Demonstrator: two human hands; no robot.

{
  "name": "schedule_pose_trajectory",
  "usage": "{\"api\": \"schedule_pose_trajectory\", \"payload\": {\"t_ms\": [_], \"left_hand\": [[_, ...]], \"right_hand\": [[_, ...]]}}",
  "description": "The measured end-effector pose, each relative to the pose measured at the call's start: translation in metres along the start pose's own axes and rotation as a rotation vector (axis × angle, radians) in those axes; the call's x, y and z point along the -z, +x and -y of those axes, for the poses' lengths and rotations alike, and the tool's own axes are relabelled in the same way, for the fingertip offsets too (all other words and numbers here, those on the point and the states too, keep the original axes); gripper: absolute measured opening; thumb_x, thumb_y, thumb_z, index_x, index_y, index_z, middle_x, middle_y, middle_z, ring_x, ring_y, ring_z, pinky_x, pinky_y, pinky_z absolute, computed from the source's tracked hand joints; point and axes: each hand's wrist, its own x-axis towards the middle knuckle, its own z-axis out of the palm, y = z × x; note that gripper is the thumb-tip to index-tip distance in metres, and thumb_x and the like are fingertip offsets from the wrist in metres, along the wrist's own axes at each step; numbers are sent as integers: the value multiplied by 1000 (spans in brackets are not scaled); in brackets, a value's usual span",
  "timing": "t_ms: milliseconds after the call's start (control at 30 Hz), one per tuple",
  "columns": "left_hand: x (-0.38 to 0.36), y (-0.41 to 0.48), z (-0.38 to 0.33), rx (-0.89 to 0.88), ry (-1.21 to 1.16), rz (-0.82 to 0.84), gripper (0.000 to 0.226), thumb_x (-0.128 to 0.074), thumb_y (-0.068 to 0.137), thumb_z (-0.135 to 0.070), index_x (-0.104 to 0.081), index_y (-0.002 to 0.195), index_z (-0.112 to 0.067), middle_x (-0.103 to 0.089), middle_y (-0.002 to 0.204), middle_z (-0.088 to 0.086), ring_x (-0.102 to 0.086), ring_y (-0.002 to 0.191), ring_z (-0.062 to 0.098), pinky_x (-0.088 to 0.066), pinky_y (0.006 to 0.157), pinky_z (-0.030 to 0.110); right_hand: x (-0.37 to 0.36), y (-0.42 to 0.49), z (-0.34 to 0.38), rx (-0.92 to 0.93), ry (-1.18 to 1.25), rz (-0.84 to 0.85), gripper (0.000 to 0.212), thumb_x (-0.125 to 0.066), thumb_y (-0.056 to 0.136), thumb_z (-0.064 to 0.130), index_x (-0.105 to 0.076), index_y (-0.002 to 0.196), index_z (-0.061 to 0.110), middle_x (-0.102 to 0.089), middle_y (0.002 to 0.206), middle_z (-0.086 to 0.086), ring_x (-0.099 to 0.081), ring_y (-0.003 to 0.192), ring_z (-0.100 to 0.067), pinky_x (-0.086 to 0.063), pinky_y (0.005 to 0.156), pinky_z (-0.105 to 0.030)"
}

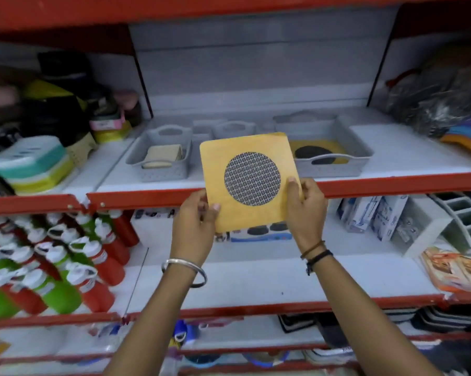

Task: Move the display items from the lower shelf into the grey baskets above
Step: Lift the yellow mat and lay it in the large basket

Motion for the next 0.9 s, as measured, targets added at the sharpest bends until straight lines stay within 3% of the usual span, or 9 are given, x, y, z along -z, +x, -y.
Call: {"api": "schedule_pose_trajectory", "payload": {"t_ms": [67, 133, 167, 267, 367, 467, 633, 800, 900], "left_hand": [[-8, 29, -16, -47, 29, 54, 18, -57, 89, -11, -63, 106, -13, -58, 80, 6, -63, 84, 35, -55, 74, 48], [-21, 57, -32, -85, 27, 122, 12, -57, 88, -16, -61, 87, -27, -56, 80, 12, -64, 83, 39, -55, 75, 54], [-32, 72, -41, -96, 24, 148, 12, -57, 87, -17, -60, 86, -29, -55, 79, 14, -64, 81, 40, -55, 76, 54], [-67, 111, -60, -65, 107, 193, 29, -57, 88, -13, -58, 117, -9, -66, 85, 22, -65, 87, 36, -55, 82, 48], [-107, 140, -80, -41, 205, 260, 41, -55, 88, -13, -48, 129, -10, -67, 105, 27, -64, 98, 40, -53, 87, 46], [-142, 154, -97, 11, 309, 322, 40, -52, 90, -13, -48, 131, -9, -61, 124, 21, -60, 110, 38, -49, 96, 39], [-169, 159, -98, 31, 493, 453, 27, -45, 90, -6, -66, 106, -7, -65, 119, 17, -63, 104, 36, -52, 92, 35], [-181, 159, -109, 36, 751, 557, 36, -47, 95, -28, -59, 120, -6, -60, 125, 17, -57, 113, 33, -44, 95, 33], [-188, 160, -109, -5, 896, 568, 51, -49, 93, -39, -48, 127, -1, -46, 137, 18, -41, 127, 34, -38, 102, 39]], "right_hand": [[10, 27, 11, -16, -17, -28, 37, -52, 91, 24, -37, 57, 22, -37, 51, 8, -38, 48, -6, -27, 48, -21], [20, 55, 17, -44, -52, -44, 37, -51, 88, 23, -36, 55, 20, -37, 51, 6, -35, 50, -12, -26, 51, -33], [26, 71, 19, -53, -82, -55, 37, -50, 86, 24, -34, 52, 19, -36, 50, 4, -35, 51, -19, -25, 52, -35], [40, 113, 16, -72, -191, -75, 41, -51, 81, 28, -32, 47, 14, -34, 46, -2, -35, 56, -30, -27, 56, -33], [50, 156, 6, -103, -286, -76, 31, -51, 76, 35, -53, 64, 7, -57, 62, -16, -52, 68, -37, -39, 60, -34], [61, 188, -11, -116, -395, 12, 32, -54, 80, 33, -60, 97, 6, -67, 96, -25, -63, 88, -41, -50, 74, -38], [75, 205, -24, -108, -551, 173, 33, -58, 82, 30, -61, 97, 1, -65, 97, -22, -61, 88, -40, -48, 74, -36], [74, 210, -37, 13, -655, 270, 39, -53, 80, 41, -60, 79, 3, -61, 83, -19, -58, 92, -38, -38, 80, -35], [73, 215, -45, 16, -796, 336, 51, -53, 81, 52, -65, 97, 5, -54, 113, -19, -45, 111, -37, -34, 98, -41]]}}
